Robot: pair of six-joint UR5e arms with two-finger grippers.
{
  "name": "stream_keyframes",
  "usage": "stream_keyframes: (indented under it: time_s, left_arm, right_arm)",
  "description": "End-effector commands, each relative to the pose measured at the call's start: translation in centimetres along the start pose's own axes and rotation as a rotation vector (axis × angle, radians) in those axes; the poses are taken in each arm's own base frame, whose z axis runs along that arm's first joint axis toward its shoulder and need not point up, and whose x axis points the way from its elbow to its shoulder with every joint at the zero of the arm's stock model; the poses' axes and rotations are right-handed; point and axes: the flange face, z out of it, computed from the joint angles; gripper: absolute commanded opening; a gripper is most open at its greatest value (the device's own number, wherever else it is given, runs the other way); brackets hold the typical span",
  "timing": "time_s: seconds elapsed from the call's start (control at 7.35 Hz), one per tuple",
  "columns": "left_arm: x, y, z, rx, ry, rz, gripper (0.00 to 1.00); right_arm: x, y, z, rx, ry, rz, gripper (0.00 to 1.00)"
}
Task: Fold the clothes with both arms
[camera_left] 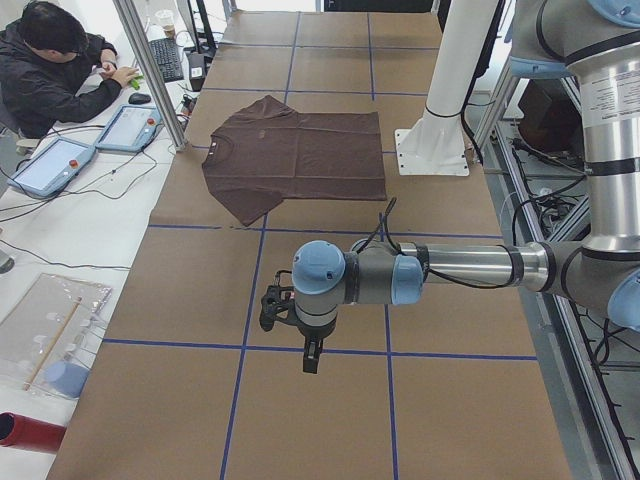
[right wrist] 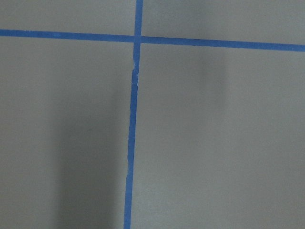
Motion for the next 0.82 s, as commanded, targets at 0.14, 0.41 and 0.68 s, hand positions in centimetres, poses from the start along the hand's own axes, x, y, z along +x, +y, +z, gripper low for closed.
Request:
stream_keyframes:
  time_s: [0.14,0.41,0.68]
  left_arm:
    - [0.4,-0.5,-0.4,0.053,-0.009,0.054,1.00]
    - [1.1,-1.3,-1.3,0.127,-0.025,0.126,1.00]
    - [4.1,-5.0,-5.0,0.371,-0.064,0.347,1.00]
  right_arm:
    - [-0.2,-0.1,-0.1,0.004,-0.008,-0.004,1.00]
    - [-2.1,-1.9,-0.9,0.025,-0.012,-0.043,1.00]
    - [-7.0,-8.7,-4.6,0.194,-0.018,-0.236,1.00]
